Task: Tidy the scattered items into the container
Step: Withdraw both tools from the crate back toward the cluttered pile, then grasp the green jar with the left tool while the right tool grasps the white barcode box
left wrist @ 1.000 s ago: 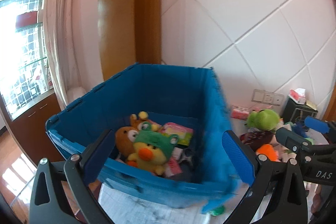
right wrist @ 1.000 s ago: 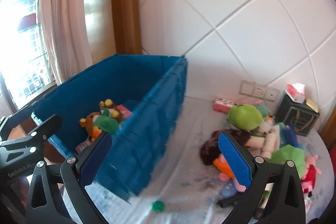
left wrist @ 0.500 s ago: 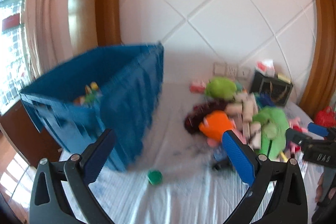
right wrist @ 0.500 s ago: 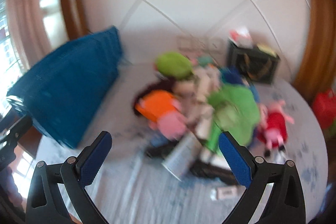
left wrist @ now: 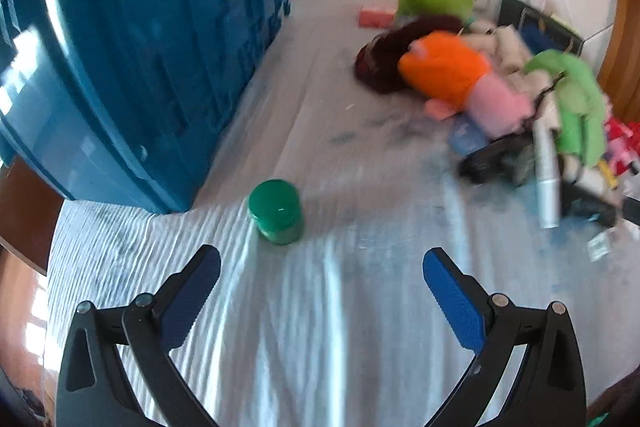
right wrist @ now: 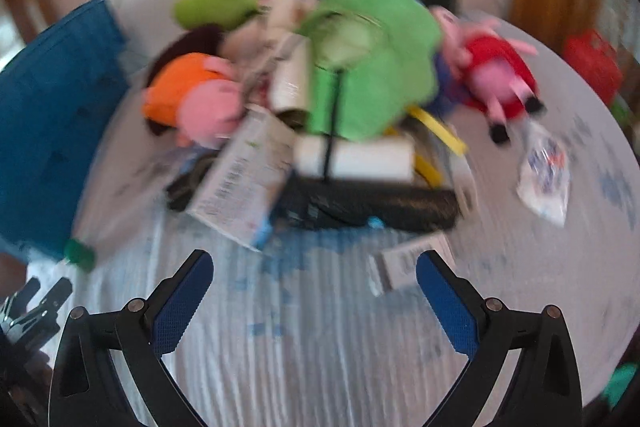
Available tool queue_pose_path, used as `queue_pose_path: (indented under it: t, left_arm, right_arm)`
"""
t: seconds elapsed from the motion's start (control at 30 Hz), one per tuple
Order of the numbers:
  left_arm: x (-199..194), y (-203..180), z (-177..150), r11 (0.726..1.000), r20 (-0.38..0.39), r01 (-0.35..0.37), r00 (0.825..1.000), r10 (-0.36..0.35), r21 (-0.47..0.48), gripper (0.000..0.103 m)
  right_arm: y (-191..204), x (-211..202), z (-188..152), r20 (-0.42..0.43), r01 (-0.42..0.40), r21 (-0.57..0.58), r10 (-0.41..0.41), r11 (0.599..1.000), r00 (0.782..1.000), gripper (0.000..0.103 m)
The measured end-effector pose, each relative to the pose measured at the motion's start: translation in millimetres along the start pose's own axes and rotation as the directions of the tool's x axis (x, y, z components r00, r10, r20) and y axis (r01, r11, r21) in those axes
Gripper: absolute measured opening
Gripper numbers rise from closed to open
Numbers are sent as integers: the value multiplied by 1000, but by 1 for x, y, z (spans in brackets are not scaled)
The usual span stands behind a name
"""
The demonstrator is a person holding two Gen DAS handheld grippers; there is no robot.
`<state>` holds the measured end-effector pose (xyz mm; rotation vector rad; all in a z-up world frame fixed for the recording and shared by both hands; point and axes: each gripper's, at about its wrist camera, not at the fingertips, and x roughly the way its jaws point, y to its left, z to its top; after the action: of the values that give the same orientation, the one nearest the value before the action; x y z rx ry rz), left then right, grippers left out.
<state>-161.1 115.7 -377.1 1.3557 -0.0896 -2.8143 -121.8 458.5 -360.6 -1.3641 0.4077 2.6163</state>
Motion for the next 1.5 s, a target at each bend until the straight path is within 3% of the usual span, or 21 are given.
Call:
queue_pose_path:
  t: [0.17,0.3,0.5,0.67,0.8,0.87,0.93,0.97,1.03,1.1,1.23,1.4,1.5]
  left_arm:
    - [40,11,10,999,2,14,1000,-14,33,103]
    - [69,10,14,998,-14,30,999,-29,63,103]
    - [92,10,17,995,-36,81,996,-79,53,103]
    - [98,7,23,991,-49,127,991,-125,33,101]
    - [94,4,23,991,-28,128,991,-127,35,88]
    - [92,3,22,992,-22,125,992,-124,32,83]
    - [91,5,21,995,-14,102,995,-102,10,78]
    - [90,6,21,996,-11,95,995,-94,1,74]
    - [90,8,21,996,-6,84,996,-85,-10,67]
    - [88,9,20,997,-1,80,997,-80,-12,51]
    - [86,9,19,997,-1,77,997,-77,-3,40]
    - [73,21,14,990,11,133,991,-133,-37,40]
    - [66,21,11,993,25,118,993,-118,-12,40]
  right_arm:
    - [-33,6,-18,32,121,152,-127,981,991,103]
    - [-55,15,-25,8,170,239,-177,956,984,103]
    - [-55,30,-22,38,184,239,-199,954,979,103]
    - [-49,51,-20,37,195,155,-203,968,978,103]
    - [-49,62,-25,49,170,100,-175,980,983,102]
    - [-48,63,-27,55,178,86,-183,980,982,82]
    - [-49,62,-27,65,198,74,-203,977,977,68]
    - [-51,63,-26,66,197,72,-202,978,977,67]
    - [-53,63,-26,65,189,62,-193,980,979,67]
    - [-53,64,-26,69,190,43,-192,981,979,67]
    - [-51,63,-28,72,189,36,-191,981,979,68]
    - [-48,62,-29,71,164,15,-165,986,984,75]
    - [-46,64,-29,81,147,5,-147,989,986,84]
